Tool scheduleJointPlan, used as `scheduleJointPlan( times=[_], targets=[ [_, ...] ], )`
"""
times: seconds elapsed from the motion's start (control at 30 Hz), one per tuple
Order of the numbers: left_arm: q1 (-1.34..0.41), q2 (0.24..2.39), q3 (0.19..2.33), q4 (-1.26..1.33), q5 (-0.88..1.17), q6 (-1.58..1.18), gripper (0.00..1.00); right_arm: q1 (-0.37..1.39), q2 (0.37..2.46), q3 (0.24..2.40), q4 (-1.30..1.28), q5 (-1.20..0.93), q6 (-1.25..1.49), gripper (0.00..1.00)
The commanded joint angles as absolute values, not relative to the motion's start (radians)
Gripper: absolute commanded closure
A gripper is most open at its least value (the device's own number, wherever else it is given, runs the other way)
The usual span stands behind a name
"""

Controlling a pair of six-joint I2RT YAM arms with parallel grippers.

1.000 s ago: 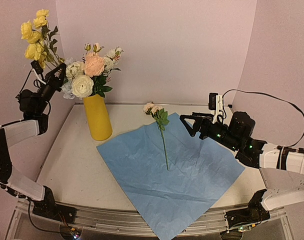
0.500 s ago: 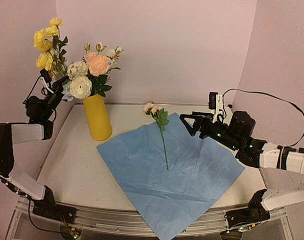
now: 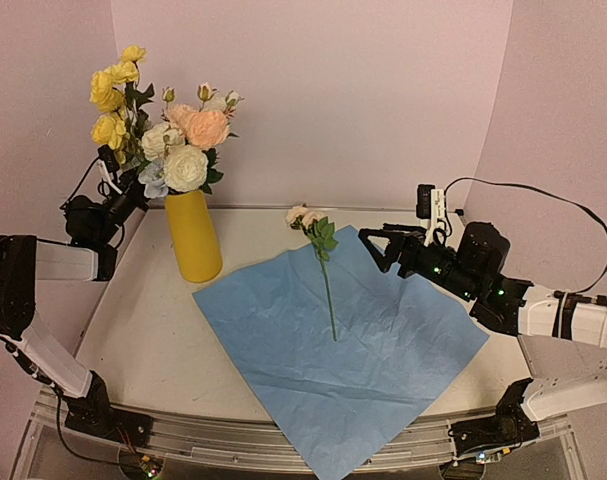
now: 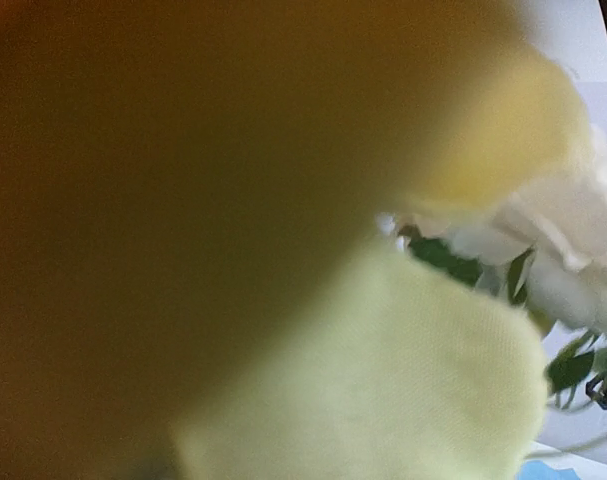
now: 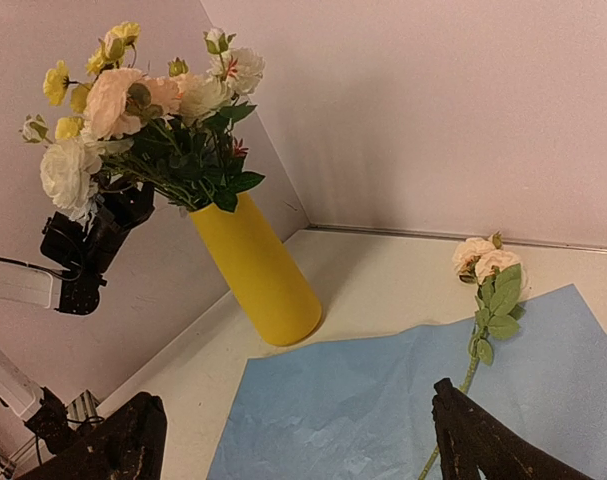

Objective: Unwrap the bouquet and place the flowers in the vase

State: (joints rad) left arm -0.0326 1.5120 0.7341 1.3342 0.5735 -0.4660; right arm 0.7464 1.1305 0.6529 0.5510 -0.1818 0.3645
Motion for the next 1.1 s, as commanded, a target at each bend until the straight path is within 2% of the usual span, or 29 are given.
scheduleJointPlan(
  times=[0.0, 0.53, 0.63, 0.7, 0.83, 0.93, 1.07],
  targets=[
    [-0.060, 1.514, 0.698, 1.256, 0.607, -0.410, 1.00, 0.749, 1.137, 0.698, 0.563, -0.195, 0.364, 0.07],
    [-0.113, 1.514, 0.694, 0.981, 0.475, -0.194, 1.00, 0.749, 1.132, 0.700, 0.564, -0.201, 0.369, 0.07],
    [-0.113, 1.501, 0.682, 0.958, 0.454, -0.192, 0.89, 0.749, 1.132, 0.700, 0.563, -0.202, 0.375, 0.07],
    [-0.114, 1.471, 0.673, 0.946, 0.442, -0.193, 0.78, 0.749, 1.132, 0.698, 0.564, -0.203, 0.375, 0.07],
    [-0.113, 1.390, 0.646, 0.936, 0.420, -0.202, 0.65, 0.749, 1.135, 0.702, 0.564, -0.206, 0.380, 0.07],
    [-0.114, 1.335, 0.632, 0.923, 0.410, -0.210, 0.60, 0.749, 1.140, 0.704, 0.563, -0.208, 0.378, 0.07],
    [-0.114, 1.250, 0.600, 0.882, 0.385, -0.213, 0.62, 0.749, 1.162, 0.712, 0.559, -0.198, 0.388, 0.07]
  ],
)
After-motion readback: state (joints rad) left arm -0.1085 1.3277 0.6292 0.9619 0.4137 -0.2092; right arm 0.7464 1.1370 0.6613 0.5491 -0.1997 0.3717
